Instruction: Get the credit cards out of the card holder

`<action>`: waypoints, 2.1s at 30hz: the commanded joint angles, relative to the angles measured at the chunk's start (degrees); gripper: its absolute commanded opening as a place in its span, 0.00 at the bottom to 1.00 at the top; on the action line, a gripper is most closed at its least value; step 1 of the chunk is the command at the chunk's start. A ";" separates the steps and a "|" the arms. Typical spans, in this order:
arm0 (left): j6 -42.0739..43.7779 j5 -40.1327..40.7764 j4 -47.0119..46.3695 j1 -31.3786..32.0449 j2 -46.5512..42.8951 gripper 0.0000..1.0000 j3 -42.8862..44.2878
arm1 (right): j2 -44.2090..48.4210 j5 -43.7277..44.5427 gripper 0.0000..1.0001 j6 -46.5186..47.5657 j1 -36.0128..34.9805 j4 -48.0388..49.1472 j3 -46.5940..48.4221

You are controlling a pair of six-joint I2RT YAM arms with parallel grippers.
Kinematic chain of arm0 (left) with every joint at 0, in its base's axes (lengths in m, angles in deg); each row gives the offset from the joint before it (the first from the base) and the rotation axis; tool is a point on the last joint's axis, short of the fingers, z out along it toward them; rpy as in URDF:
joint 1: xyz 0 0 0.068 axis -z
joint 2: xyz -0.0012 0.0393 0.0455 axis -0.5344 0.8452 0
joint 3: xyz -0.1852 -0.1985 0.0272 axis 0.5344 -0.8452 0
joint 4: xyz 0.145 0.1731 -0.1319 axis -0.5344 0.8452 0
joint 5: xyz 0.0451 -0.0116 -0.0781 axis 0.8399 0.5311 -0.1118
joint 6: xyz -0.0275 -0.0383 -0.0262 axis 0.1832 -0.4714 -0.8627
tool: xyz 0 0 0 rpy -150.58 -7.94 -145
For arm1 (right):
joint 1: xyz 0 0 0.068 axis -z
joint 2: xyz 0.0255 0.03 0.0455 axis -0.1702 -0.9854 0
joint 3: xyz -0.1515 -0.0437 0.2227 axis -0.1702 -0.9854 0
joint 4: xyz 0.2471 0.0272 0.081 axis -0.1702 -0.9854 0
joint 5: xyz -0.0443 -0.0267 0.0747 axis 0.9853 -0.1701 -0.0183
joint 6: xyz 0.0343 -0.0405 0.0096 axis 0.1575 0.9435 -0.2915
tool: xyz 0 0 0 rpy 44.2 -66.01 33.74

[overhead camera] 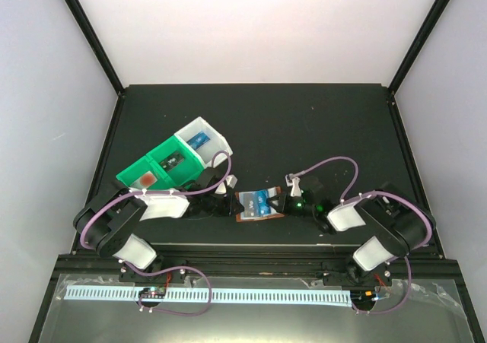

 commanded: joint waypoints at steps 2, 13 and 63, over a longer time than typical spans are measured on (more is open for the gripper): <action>0.69 3.79 6.19 0.24 1.47 0.13 -0.56 | 2.98 4.47 0.01 1.04 0.54 -5.47 -2.01; -1.51 1.77 8.19 0.26 -8.83 0.49 2.36 | 15.96 6.14 0.01 0.04 0.50 -11.70 -3.04; -18.08 -6.47 -22.23 0.88 -35.85 0.38 -9.23 | 30.06 5.49 0.01 -21.79 -8.82 9.08 -0.67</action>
